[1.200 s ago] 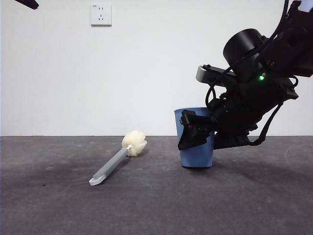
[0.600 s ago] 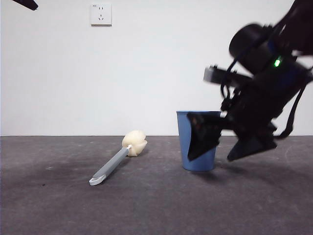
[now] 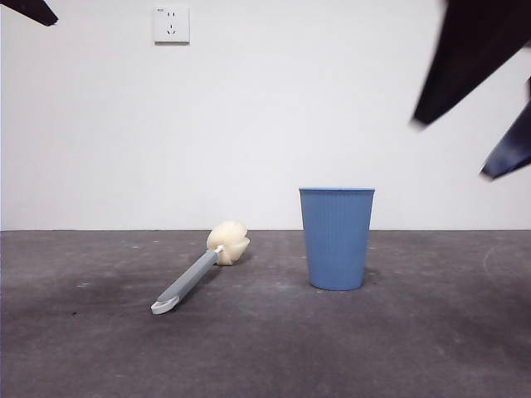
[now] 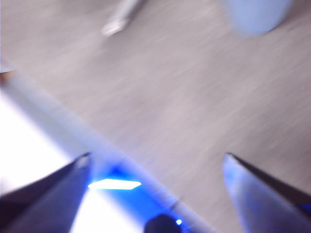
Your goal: Pick up the cup brush,pick up the cup,insert the brush into the cup,clean the cup,put the cup brush back,put the cup back to the fixed position on the table
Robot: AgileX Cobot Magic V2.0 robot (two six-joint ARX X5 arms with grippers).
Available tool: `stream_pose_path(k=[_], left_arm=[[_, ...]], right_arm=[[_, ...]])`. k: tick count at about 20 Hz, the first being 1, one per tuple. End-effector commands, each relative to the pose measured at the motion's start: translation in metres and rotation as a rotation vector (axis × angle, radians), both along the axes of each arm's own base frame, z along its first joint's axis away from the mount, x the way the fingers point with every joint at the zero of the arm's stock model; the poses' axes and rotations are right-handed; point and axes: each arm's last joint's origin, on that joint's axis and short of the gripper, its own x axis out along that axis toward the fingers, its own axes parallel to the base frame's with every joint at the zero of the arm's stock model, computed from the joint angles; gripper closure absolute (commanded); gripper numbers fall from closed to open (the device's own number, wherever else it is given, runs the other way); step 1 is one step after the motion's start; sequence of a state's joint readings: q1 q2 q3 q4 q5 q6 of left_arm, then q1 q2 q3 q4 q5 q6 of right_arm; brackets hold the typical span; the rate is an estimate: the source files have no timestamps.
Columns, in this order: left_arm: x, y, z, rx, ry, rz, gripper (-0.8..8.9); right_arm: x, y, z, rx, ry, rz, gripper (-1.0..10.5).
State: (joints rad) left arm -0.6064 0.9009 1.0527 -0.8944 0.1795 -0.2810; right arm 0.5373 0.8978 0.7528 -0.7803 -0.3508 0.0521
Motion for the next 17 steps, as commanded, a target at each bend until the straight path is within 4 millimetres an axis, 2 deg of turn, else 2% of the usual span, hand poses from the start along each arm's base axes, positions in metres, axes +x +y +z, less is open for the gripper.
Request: stream_pose_path(k=[1, 2, 3, 8, 17], left_arm=[[-0.003, 0.000, -0.004, 0.022, 0.014, -0.071, 5.72], [-0.004, 0.000, -0.005, 0.028, 0.026, -0.080, 7.56], [-0.005, 0.001, -0.005, 0.033, 0.032, -0.094, 8.18], [-0.007, 0.002, -0.008, 0.065, 0.046, -0.112, 8.17], [-0.007, 0.002, -0.008, 0.066, 0.049, -0.112, 8.17]], right_arm=[[-0.018, -0.006, 0.005, 0.062, 0.034, 0.010, 8.5], [-0.024, -0.009, 0.009, 0.090, 0.025, 0.027, 9.7], [-0.027, -0.010, 0.012, 0.105, 0.015, 0.025, 9.6], [-0.033, -0.014, 0.016, 0.148, 0.032, -0.029, 9.4], [-0.032, -0.015, 0.016, 0.120, 0.010, -0.057, 9.5]])
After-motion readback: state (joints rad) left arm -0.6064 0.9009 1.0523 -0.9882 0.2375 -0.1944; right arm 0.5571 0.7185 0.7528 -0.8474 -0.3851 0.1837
